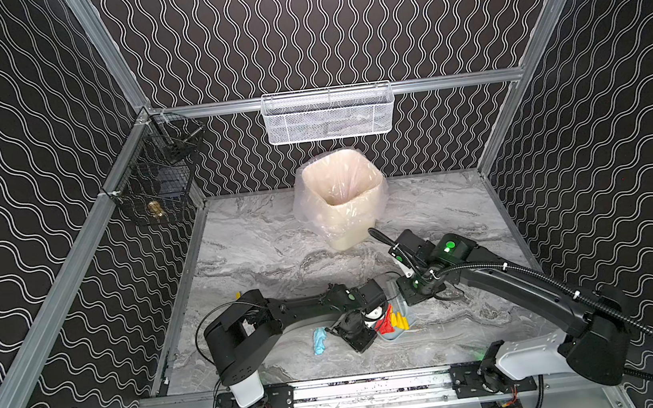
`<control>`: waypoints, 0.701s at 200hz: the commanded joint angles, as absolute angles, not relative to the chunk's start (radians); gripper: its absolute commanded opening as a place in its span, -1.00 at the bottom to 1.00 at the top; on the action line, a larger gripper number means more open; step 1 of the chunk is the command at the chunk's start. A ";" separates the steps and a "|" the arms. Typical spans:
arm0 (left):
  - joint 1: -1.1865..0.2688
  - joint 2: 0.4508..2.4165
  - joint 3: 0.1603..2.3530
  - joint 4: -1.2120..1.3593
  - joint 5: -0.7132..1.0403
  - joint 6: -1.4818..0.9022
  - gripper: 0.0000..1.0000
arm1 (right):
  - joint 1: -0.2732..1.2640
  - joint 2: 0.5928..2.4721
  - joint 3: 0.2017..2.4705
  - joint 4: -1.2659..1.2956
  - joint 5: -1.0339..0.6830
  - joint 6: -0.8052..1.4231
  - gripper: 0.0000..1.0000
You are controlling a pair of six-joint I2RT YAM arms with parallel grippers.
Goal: Sweep away the paper scraps from the table
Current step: 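Lift the dustpan toward the bin with the left gripper while the right withdraws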
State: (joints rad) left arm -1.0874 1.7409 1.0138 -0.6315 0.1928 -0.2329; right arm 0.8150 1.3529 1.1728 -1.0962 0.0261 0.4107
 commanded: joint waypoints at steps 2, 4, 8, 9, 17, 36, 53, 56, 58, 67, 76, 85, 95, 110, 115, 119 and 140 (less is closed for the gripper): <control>-1.085 1.748 1.009 -0.641 0.144 -0.245 -1.00 | 0.839 1.358 1.183 -1.072 -0.037 0.439 -1.00; -1.085 1.747 1.009 -0.641 0.144 -0.245 -1.00 | 0.840 1.359 1.183 -1.074 -0.036 0.440 -1.00; -1.085 1.746 1.008 -0.640 0.143 -0.245 -1.00 | 0.842 1.359 1.181 -1.076 -0.032 0.441 -1.00; -1.085 1.746 1.008 -0.640 0.143 -0.245 -1.00 | 0.842 1.358 1.182 -1.077 -0.029 0.441 -1.00; -1.084 1.743 1.005 -0.640 0.140 -0.248 -1.00 | 0.842 1.358 1.180 -1.091 -0.008 0.440 -1.00; -1.083 1.728 0.995 -0.638 0.132 -0.251 -1.00 | 0.840 1.354 1.193 -1.149 0.088 0.442 -1.00; -1.080 1.704 0.985 -0.628 0.128 -0.254 -1.00 | 0.827 1.337 1.214 -1.166 0.132 0.435 -1.00; -1.080 1.699 0.983 -0.626 0.126 -0.254 -1.00 | 0.824 1.332 1.216 -1.164 0.136 0.433 -1.00; -1.080 1.696 0.982 -0.624 0.127 -0.254 -1.00 | 0.822 1.329 1.219 -1.162 0.135 0.432 -1.00; -1.078 1.683 0.976 -0.617 0.123 -0.257 -1.00 | 0.814 1.317 1.226 -1.147 0.136 0.421 -1.00; -1.076 1.672 0.971 -0.613 0.119 -0.258 -1.00 | 0.806 1.306 1.234 -1.138 0.137 0.412 -1.00; -1.075 1.661 0.968 -0.614 0.115 -0.260 -1.00 | 0.798 1.297 1.244 -1.134 0.137 0.405 -1.00; -1.074 1.649 0.966 -0.612 0.110 -0.263 -1.00 | 0.791 1.288 1.255 -1.132 0.149 0.397 -1.00; -1.072 1.619 0.958 -0.614 0.101 -0.271 -1.00 | 0.766 1.264 1.258 -1.118 0.160 0.380 -1.00; -1.071 1.606 0.955 -0.614 0.099 -0.273 -1.00 | 0.752 1.254 1.256 -1.109 0.155 0.371 -1.00; -1.070 1.597 0.952 -0.618 0.096 -0.274 -1.00 | 0.740 1.244 1.254 -1.103 0.150 0.365 -1.00; -1.066 1.539 0.960 -0.663 0.086 -0.288 -1.00 | 0.654 1.190 1.234 -1.067 0.114 0.318 -1.00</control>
State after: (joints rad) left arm -1.0714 1.5898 0.9554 -0.6262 0.1108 -0.2611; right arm 0.7193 1.2381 1.2449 -1.1168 0.1280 0.3725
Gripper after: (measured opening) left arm 0.217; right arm 0.087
